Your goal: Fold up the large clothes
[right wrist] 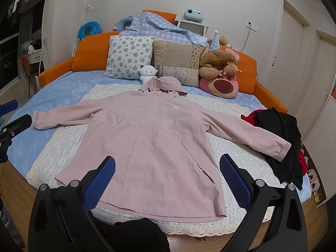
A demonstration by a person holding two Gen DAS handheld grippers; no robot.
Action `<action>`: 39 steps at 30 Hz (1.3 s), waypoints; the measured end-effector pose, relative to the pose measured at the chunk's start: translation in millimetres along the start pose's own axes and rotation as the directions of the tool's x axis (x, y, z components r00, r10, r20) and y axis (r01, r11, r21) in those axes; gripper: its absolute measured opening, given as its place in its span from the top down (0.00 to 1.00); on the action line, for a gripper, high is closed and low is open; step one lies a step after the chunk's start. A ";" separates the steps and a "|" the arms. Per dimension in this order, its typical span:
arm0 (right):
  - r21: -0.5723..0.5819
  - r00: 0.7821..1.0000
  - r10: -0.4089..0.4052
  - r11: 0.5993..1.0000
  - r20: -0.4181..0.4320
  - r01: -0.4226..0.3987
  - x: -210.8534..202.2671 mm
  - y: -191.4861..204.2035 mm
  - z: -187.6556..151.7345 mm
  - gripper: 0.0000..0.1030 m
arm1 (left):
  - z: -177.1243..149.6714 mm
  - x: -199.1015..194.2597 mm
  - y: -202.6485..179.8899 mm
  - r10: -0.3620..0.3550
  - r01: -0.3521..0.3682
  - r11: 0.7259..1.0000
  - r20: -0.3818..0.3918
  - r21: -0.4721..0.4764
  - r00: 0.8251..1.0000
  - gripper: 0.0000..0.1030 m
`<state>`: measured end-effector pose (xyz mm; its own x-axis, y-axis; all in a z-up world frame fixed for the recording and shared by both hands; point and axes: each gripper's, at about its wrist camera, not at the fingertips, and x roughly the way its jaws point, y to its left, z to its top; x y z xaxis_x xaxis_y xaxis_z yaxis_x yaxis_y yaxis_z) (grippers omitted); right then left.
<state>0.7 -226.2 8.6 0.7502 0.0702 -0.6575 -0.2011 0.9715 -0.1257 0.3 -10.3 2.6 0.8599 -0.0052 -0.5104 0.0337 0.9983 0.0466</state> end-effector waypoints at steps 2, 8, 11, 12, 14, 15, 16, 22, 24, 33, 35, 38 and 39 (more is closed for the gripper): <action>0.001 1.000 -0.001 1.000 0.001 0.001 -0.2 0.0 -0.1 0.04 | -0.2 -1.7 -3.2 0.004 -0.004 1.000 0.000 0.000 1.000 0.02; 0.001 1.000 0.000 1.000 0.001 0.000 -0.5 -0.2 -0.2 0.04 | -2.8 2.2 -4.9 0.002 -0.002 1.000 -0.005 -0.013 1.000 0.02; 0.002 1.000 -0.001 1.000 0.001 0.001 -0.8 -0.2 -0.2 0.04 | -4.4 2.7 -3.4 0.002 -0.002 1.000 -0.004 -0.011 1.000 0.02; 0.003 1.000 -0.001 1.000 0.001 0.001 -0.5 0.4 0.2 0.04 | -4.4 2.9 -3.0 0.002 -0.002 1.000 -0.004 -0.010 1.000 0.02; 0.001 1.000 -0.001 1.000 0.002 0.001 -1.1 -0.2 -0.2 0.04 | -4.8 2.7 -3.9 0.004 -0.004 1.000 -0.003 -0.008 1.000 0.02; 0.001 1.000 -0.002 1.000 0.003 0.002 -1.0 0.4 0.0 0.04 | -4.2 2.9 -2.3 0.004 -0.004 1.000 -0.005 -0.011 1.000 0.02; 0.002 1.000 -0.001 1.000 0.002 0.001 -1.1 0.0 -0.1 0.04 | -4.4 2.8 -2.5 0.004 -0.004 1.000 -0.006 -0.012 1.000 0.02; 0.002 1.000 -0.001 1.000 0.001 0.001 -0.4 -1.0 -0.2 0.04 | -4.6 2.1 -2.3 0.003 -0.003 1.000 -0.003 -0.013 1.000 0.02; 0.003 1.000 -0.002 1.000 0.000 0.002 -2.0 -0.5 0.6 0.04 | -4.8 2.9 -0.5 0.003 -0.003 1.000 -0.006 -0.011 1.000 0.02; 0.003 1.000 -0.001 1.000 0.001 0.001 -1.5 -1.3 0.2 0.04 | -4.9 2.9 -0.6 0.003 -0.003 1.000 -0.008 -0.015 1.000 0.02; 0.002 1.000 -0.002 1.000 0.000 0.002 -1.4 -0.7 0.4 0.04 | -6.0 3.1 0.1 0.002 -0.003 1.000 -0.010 -0.019 1.000 0.02; 0.003 1.000 0.000 1.000 0.001 0.000 -1.1 -1.8 0.0 0.04 | -6.8 3.2 0.6 0.004 -0.004 1.000 -0.013 -0.026 1.000 0.02; 0.003 1.000 0.000 1.000 0.002 0.000 -1.0 -1.8 -0.1 0.04 | -7.2 3.3 0.7 0.004 -0.004 1.000 -0.014 -0.027 1.000 0.02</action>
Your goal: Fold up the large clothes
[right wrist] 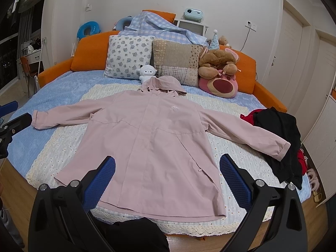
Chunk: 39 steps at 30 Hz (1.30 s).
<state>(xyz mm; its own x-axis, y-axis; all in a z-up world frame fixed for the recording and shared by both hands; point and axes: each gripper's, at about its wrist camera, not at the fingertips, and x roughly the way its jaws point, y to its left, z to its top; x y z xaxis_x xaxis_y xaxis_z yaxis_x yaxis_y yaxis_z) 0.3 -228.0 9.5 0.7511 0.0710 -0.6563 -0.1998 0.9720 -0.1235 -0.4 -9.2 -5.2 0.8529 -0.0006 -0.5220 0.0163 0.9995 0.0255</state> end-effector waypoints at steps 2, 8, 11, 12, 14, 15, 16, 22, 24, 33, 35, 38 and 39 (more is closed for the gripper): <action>0.001 1.000 -0.003 1.000 0.002 0.003 -0.9 -0.9 1.2 0.04 | 0.3 0.3 0.7 0.000 0.000 1.000 0.001 0.003 1.000 0.02; 0.001 1.000 -0.002 1.000 0.000 0.002 -0.5 -1.0 1.0 0.04 | -1.1 0.4 4.1 0.002 -0.002 1.000 0.000 -0.003 1.000 0.02; 0.002 1.000 -0.002 1.000 0.001 0.002 -0.5 -0.9 1.2 0.04 | -1.3 2.5 4.3 0.004 -0.004 1.000 0.000 -0.002 1.000 0.02; 0.002 1.000 -0.001 1.000 0.001 0.001 -0.8 -0.2 1.9 0.04 | -1.7 2.6 4.7 0.002 -0.002 1.000 -0.001 -0.001 1.000 0.02; 0.001 1.000 -0.002 1.000 0.001 0.002 -0.4 -0.6 1.8 0.04 | -1.7 2.6 4.4 0.004 -0.004 1.000 -0.001 -0.001 1.000 0.02; 0.001 1.000 -0.002 1.000 0.000 0.002 1.0 -2.4 1.7 0.04 | -2.1 2.9 4.8 0.004 -0.004 1.000 -0.001 -0.002 1.000 0.02; 0.002 1.000 -0.002 1.000 -0.001 0.002 1.4 -1.7 2.2 0.04 | -2.1 3.2 4.7 0.003 -0.003 1.000 -0.002 -0.001 1.000 0.02; 0.002 1.000 0.002 1.000 0.007 -0.002 1.6 -2.9 3.5 0.04 | -1.4 3.0 5.2 0.005 -0.005 1.000 -0.001 -0.001 1.000 0.02; 0.006 1.000 0.003 1.000 0.010 -0.003 2.6 -0.2 0.8 0.04 | -1.1 3.1 5.7 0.003 -0.003 1.000 -0.002 -0.001 1.000 0.02; 0.005 1.000 0.007 1.000 0.018 -0.007 -0.5 1.6 2.3 0.04 | -0.3 2.9 5.5 0.003 -0.003 1.000 -0.002 0.001 1.000 0.02; 0.008 1.000 0.009 1.000 0.018 -0.009 -1.1 0.3 2.8 0.04 | -0.4 3.1 5.3 0.001 -0.001 1.000 -0.004 0.000 1.000 0.02; 0.013 1.000 0.010 1.000 0.019 -0.011 -1.7 -0.1 3.7 0.04 | -2.5 7.8 8.1 0.000 0.000 1.000 -0.012 0.004 1.000 0.02; 0.018 1.000 0.012 1.000 0.019 -0.013 -1.3 -0.4 3.8 0.04 | -2.9 8.0 8.3 -0.001 0.001 1.000 -0.014 0.004 1.000 0.02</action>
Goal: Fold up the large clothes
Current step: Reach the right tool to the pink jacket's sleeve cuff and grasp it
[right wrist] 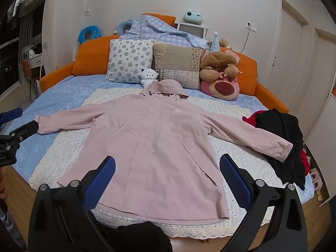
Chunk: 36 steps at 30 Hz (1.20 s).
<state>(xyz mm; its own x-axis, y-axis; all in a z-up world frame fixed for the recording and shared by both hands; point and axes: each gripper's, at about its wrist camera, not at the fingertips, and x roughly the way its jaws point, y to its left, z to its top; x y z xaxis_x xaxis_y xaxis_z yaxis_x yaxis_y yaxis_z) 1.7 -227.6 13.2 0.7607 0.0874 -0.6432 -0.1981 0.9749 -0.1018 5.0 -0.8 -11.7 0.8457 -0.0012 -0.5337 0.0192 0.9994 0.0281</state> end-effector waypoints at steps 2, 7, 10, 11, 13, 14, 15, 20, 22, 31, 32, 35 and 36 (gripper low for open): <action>0.010 1.000 0.004 1.000 0.001 -0.004 0.7 -5.5 1.1 0.04 | 0.4 5.9 -1.3 -0.003 0.003 1.000 -0.007 0.004 1.000 0.02; 0.058 1.000 -0.001 0.998 0.024 0.000 8.0 -26.9 3.5 0.04 | 9.5 28.3 -15.2 -0.022 0.023 1.000 -0.036 0.020 0.999 0.02; 0.090 0.999 -0.021 0.996 0.048 0.017 16.9 -50.4 6.1 0.05 | 20.1 50.6 -33.6 -0.055 0.057 0.998 -0.072 0.034 0.996 0.02; 0.099 0.998 -0.033 0.995 0.057 0.027 20.8 -59.8 6.7 0.05 | 23.2 57.9 -40.3 -0.067 0.071 0.997 -0.083 0.039 0.994 0.02; 0.115 0.994 -0.060 0.992 0.092 0.050 29.5 -84.1 7.7 0.05 | 30.8 77.3 -57.1 -0.103 0.110 0.992 -0.104 0.058 0.989 0.02; 0.126 0.991 -0.076 0.990 0.107 0.062 34.3 -98.0 8.7 0.05 | 35.1 88.1 -67.1 -0.117 0.126 0.990 -0.117 0.070 0.986 0.02; 0.142 0.989 -0.094 0.987 0.118 0.077 39.7 -114.6 8.9 0.05 | 38.9 96.9 -76.5 -0.135 0.145 0.986 -0.124 0.080 0.983 0.02; 0.250 0.973 -0.175 0.959 0.152 0.134 67.4 -206.0 5.5 0.07 | 63.0 159.1 -133.0 -0.319 0.341 0.934 -0.180 0.109 0.931 0.02; 0.297 0.968 -0.218 0.939 0.125 0.173 86.5 -256.0 1.3 0.11 | 71.8 192.9 -154.9 -0.414 0.437 0.895 -0.192 0.093 0.890 0.02; 0.483 0.948 -0.311 0.822 -0.062 0.301 178.1 -444.3 -52.6 0.15 | 75.1 356.6 -232.4 -0.434 0.474 0.878 -0.307 0.068 0.847 0.02; 0.487 0.946 -0.317 0.816 -0.074 0.312 186.2 -456.4 -57.8 0.16 | 72.8 370.6 -235.8 -0.447 0.484 0.873 -0.310 0.053 0.839 0.02; 0.516 0.930 -0.345 0.778 -0.123 0.357 212.7 -494.1 -72.6 0.25 | 69.1 419.3 -242.5 -0.491 0.517 0.856 -0.332 -0.014 0.805 0.02; 0.527 0.930 -0.344 0.770 -0.132 0.360 219.7 -503.8 -76.0 0.25 | 69.1 429.6 -244.2 -0.488 0.510 0.860 -0.337 -0.027 0.805 0.02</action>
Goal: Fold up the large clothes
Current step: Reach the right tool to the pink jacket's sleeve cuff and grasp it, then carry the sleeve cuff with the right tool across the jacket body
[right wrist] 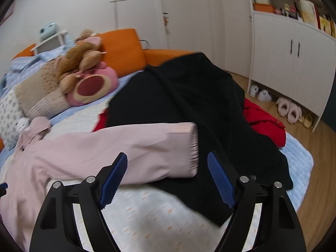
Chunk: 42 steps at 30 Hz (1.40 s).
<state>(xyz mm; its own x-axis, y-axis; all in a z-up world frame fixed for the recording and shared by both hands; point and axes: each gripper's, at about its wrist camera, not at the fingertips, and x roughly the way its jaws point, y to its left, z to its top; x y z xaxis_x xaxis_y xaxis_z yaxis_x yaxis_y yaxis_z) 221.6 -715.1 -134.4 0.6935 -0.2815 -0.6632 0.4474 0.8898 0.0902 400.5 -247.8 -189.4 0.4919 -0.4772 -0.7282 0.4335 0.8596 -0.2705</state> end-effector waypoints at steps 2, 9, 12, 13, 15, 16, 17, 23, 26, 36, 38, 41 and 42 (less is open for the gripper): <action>0.033 1.000 0.014 0.999 -0.010 -0.013 20.5 -12.1 3.3 0.26 | 5.0 16.2 8.8 -0.001 0.000 0.999 -0.016 -0.041 1.000 0.02; 0.028 0.993 0.067 0.998 -0.096 -0.064 66.6 -8.4 13.4 0.51 | 1.2 29.1 31.6 -0.040 0.035 0.990 -0.031 -0.138 0.999 0.02; 0.016 0.991 0.059 0.998 -0.120 -0.057 74.2 -0.8 13.9 0.73 | -5.9 20.3 41.6 -0.027 0.021 0.990 -0.036 -0.142 0.999 0.02; 0.027 0.991 0.085 0.996 -0.107 -0.082 69.7 0.3 14.2 0.76 | -7.3 16.8 46.1 -0.023 0.018 0.989 -0.036 -0.146 0.999 0.02; 0.045 0.987 0.129 0.991 -0.099 -0.126 60.3 5.7 15.1 0.87 | -9.1 8.1 56.8 -0.014 0.009 0.988 -0.031 -0.157 0.999 0.02; 0.044 0.981 0.168 0.985 -0.094 -0.165 51.3 13.1 16.0 0.91 | -8.9 3.6 61.8 -0.013 0.008 0.987 -0.030 -0.163 0.999 0.02; 0.034 0.980 0.181 0.983 -0.086 -0.179 44.6 20.9 18.0 0.92 | -9.0 -0.7 66.5 -0.011 0.006 0.985 -0.027 -0.172 1.000 0.02; -0.095 0.933 0.358 0.930 0.027 -0.354 -46.2 96.3 48.7 0.92 | -10.8 -27.3 95.5 -0.061 0.054 0.963 -0.019 -0.263 0.998 0.02; -0.194 0.875 0.479 0.867 0.071 -0.459 -105.6 150.0 65.4 0.93 | -14.4 -42.9 103.8 -0.041 0.037 0.966 -0.010 -0.257 0.999 0.02; -0.540 0.602 0.792 0.463 -0.105 -0.703 -278.3 320.3 10.7 0.93 | -24.9 -89.8 161.1 -0.064 0.070 0.948 0.029 -0.312 0.998 0.02; -0.590 0.574 0.797 0.376 -0.187 -0.714 -292.9 348.7 -22.0 0.93 | -32.4 -96.4 173.2 -0.070 0.077 0.943 0.034 -0.322 0.997 0.02; -0.619 0.539 0.781 0.260 -0.317 -0.741 -306.6 380.3 -80.9 0.92 | -42.8 -101.8 186.9 -0.074 0.081 0.941 0.035 -0.330 0.997 0.02; -0.615 0.528 0.769 0.230 -0.360 -0.754 -306.3 388.1 -99.8 0.92 | -46.9 -102.9 191.3 -0.075 0.082 0.939 0.034 -0.333 0.997 0.02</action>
<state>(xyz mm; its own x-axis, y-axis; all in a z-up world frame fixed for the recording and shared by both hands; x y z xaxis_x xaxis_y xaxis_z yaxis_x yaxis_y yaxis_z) 126.5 -247.8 29.5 0.5068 0.6648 -0.5488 -0.7677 0.6377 0.0635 397.4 -25.7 -195.7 0.4837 -0.5463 -0.6838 0.1962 0.8291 -0.5236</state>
